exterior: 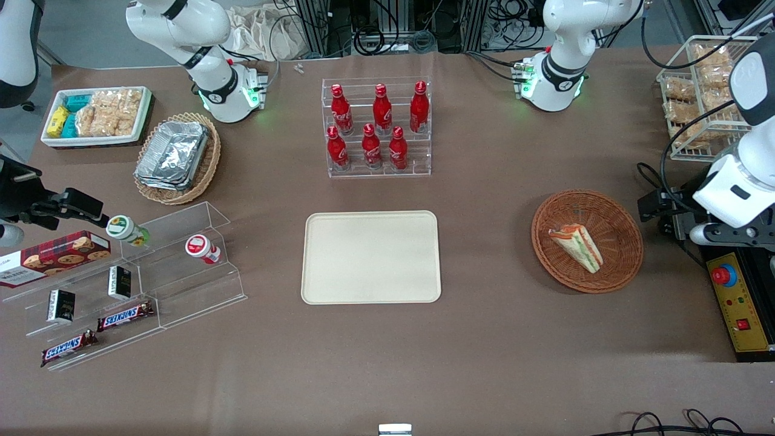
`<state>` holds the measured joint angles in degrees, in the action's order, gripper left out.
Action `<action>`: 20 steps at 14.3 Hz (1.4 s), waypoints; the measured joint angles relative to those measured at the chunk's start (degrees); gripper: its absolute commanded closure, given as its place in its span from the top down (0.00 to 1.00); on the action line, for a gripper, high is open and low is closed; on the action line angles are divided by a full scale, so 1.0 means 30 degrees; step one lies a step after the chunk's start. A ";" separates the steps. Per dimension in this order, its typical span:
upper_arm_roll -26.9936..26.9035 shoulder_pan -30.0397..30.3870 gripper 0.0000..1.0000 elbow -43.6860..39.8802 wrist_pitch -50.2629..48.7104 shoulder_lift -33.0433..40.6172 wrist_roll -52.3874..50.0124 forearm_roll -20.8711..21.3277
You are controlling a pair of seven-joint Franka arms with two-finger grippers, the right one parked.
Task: Place sandwich from basket to tray
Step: 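Lower the left gripper over the sandwich in the wicker basket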
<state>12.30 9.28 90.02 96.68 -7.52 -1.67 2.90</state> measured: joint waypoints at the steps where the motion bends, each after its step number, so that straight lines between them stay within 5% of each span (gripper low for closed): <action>1: -0.0028 0.0013 1.00 -0.0158 -0.0103 -0.0083 -0.0175 0.0067; 6: -0.0022 -0.0003 1.00 -0.0622 -0.0143 -0.0647 -0.0758 -0.0155; 10: 0.0085 -0.0191 1.00 -0.0235 0.0055 -0.1256 -0.6049 -0.0193; 20: 0.0056 -0.0469 1.00 0.8304 0.8127 -0.1366 -1.2409 -0.0183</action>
<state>12.47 7.87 114.93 121.06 -11.62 -38.90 2.35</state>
